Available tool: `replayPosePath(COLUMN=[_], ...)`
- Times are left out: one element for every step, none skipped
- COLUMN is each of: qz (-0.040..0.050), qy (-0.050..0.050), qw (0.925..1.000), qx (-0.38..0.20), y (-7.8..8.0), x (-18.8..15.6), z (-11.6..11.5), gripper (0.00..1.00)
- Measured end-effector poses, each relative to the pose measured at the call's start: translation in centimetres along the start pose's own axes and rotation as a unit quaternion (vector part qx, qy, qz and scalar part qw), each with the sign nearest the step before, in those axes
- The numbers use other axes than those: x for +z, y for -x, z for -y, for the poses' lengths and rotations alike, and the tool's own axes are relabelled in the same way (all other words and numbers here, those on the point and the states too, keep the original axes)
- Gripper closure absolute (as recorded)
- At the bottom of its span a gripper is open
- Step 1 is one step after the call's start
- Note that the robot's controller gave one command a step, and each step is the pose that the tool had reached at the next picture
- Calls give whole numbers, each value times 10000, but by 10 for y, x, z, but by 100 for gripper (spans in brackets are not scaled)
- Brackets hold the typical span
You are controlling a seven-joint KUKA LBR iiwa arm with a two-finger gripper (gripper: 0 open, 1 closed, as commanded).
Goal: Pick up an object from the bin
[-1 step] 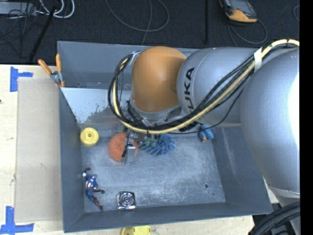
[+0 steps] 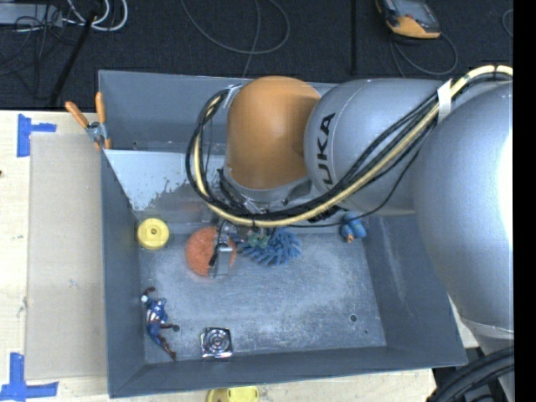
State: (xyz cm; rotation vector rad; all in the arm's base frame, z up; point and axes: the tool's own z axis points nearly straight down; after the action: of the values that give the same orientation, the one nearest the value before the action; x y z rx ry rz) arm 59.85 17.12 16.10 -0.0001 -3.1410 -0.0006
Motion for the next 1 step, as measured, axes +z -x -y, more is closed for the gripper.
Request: replayPosePath(qz=[27], qy=[10], qw=[9998], qx=[215], y=[-5], x=[53], z=[23], gripper=[0])
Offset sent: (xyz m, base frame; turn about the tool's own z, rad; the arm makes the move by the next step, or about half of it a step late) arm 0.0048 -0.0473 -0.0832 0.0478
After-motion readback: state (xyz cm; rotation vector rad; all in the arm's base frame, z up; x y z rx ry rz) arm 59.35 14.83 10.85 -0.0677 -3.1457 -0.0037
